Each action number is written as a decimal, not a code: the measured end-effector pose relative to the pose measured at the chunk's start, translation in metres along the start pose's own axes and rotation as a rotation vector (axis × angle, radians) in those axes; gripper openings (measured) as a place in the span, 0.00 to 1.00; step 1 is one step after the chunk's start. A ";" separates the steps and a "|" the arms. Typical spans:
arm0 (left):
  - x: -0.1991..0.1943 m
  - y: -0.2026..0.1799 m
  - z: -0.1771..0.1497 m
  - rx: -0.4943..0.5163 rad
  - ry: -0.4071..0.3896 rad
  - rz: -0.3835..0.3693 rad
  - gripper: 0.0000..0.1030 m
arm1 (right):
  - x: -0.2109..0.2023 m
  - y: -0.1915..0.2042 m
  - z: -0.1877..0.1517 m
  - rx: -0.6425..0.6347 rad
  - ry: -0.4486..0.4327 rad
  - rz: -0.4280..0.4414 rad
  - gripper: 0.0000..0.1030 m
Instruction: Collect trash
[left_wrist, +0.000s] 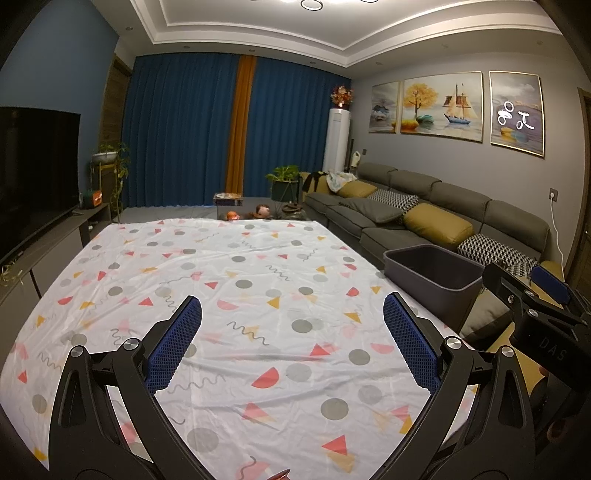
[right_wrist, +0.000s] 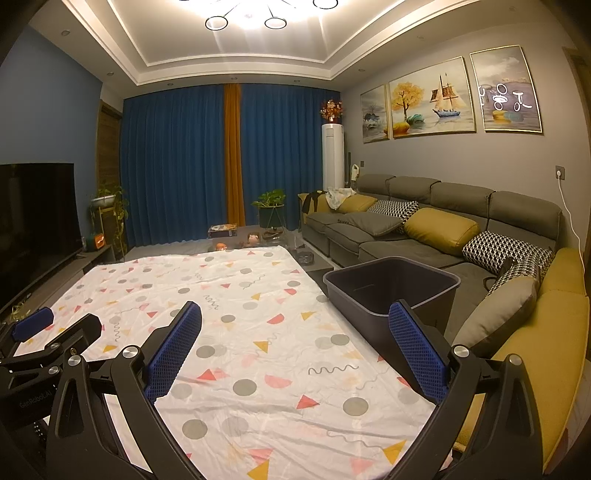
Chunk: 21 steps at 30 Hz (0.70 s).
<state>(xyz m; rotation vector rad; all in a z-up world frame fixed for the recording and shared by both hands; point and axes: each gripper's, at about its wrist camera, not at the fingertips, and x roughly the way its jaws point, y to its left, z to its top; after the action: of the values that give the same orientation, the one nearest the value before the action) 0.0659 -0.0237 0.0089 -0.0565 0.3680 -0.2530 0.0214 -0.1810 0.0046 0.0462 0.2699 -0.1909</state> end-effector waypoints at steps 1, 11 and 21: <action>0.000 0.000 0.000 0.000 0.000 0.000 0.94 | 0.000 0.000 0.000 -0.001 0.001 0.000 0.95; 0.000 0.000 0.000 -0.002 0.000 -0.001 0.94 | 0.000 0.000 0.000 0.000 0.001 0.000 0.95; 0.000 0.000 0.001 -0.001 0.000 0.000 0.94 | 0.000 -0.002 -0.001 0.002 0.002 -0.001 0.95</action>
<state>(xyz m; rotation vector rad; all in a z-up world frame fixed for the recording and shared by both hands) 0.0660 -0.0238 0.0094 -0.0576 0.3683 -0.2528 0.0209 -0.1826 0.0040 0.0483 0.2716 -0.1917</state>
